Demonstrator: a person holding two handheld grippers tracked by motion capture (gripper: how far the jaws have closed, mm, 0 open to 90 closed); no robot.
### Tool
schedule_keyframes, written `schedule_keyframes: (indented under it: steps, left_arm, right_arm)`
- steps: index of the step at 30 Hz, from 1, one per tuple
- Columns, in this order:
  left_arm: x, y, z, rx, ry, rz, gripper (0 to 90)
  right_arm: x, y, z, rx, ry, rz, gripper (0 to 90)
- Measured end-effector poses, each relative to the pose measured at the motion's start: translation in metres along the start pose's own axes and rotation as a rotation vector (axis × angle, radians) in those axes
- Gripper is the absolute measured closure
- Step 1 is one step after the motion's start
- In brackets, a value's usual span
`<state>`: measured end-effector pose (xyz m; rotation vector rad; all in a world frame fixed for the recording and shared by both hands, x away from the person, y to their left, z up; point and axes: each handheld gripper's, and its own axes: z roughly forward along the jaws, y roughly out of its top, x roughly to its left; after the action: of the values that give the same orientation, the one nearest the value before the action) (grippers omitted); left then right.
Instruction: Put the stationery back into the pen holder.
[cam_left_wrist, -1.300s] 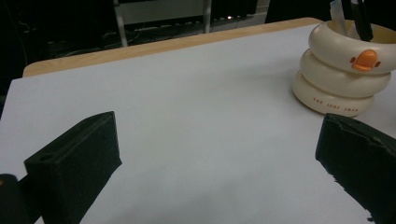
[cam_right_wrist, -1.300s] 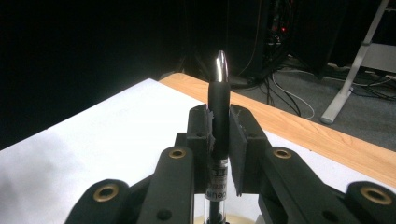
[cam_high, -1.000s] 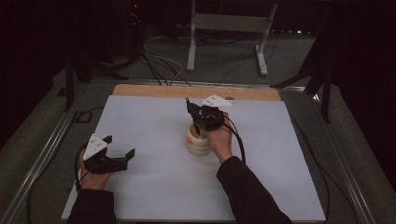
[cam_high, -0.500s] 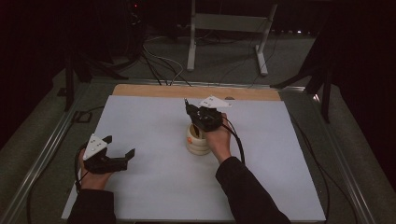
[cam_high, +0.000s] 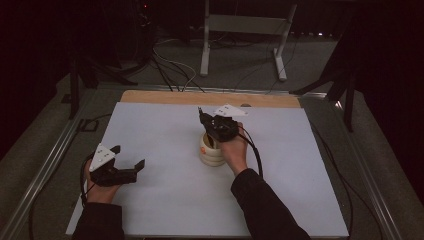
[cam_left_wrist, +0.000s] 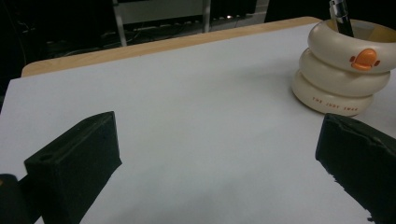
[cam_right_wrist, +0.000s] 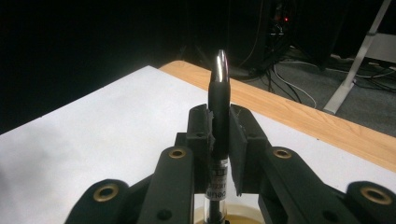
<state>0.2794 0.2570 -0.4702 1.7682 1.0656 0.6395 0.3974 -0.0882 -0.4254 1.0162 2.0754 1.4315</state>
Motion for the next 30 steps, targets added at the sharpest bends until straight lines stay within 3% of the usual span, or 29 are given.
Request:
schedule_keyframes:
  steps: [30]
  left_arm:
    - [-0.001,0.0,0.0,0.002,0.0,0.003,0.2]
  right_arm:
    - [-0.008,-0.014,-0.003,0.02,-0.015,0.016,80.2]
